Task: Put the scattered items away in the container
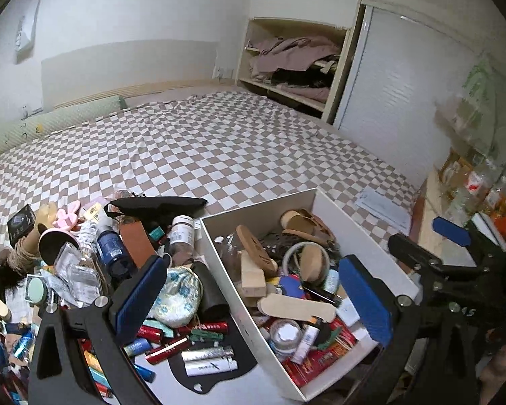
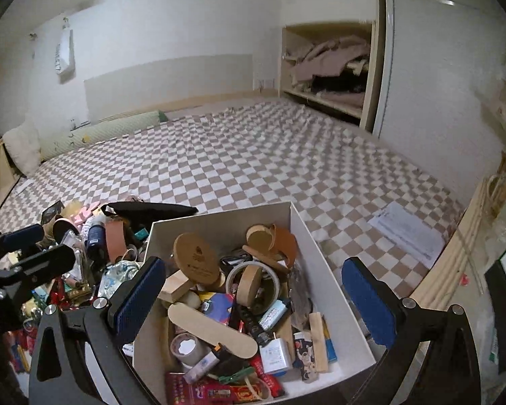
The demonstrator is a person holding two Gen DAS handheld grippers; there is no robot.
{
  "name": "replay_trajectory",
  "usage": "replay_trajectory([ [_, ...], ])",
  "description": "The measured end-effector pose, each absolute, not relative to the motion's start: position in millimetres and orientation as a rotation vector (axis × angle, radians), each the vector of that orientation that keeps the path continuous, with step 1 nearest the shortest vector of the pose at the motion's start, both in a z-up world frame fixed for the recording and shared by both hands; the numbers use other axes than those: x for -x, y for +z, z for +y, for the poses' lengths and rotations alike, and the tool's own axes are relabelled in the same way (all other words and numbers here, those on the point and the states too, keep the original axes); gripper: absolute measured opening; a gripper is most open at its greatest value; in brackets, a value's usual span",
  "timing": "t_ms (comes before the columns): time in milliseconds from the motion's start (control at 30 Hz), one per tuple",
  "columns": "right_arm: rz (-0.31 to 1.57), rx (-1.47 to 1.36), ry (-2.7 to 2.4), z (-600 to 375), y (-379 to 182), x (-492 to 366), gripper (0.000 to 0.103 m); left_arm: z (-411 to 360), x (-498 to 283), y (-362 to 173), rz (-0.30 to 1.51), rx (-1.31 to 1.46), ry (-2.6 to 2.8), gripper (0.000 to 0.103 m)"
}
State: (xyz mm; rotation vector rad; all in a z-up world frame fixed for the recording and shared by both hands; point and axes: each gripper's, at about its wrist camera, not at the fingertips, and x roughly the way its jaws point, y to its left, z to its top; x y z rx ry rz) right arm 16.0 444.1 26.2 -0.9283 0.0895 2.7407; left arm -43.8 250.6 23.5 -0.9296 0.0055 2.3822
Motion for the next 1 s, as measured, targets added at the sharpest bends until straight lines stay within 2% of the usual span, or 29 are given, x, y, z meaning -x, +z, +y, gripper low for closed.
replay_trajectory([
  [367,0.092,0.859,2.802,422.1,30.1,-49.0,0.103,221.6,-3.2,34.0,0.105,0.822,2.479,0.103],
  [1000,-0.023,0.824,2.897,380.8,26.3,-81.3,0.103,171.7,-35.7,23.4,0.054,0.813,2.61,0.103],
])
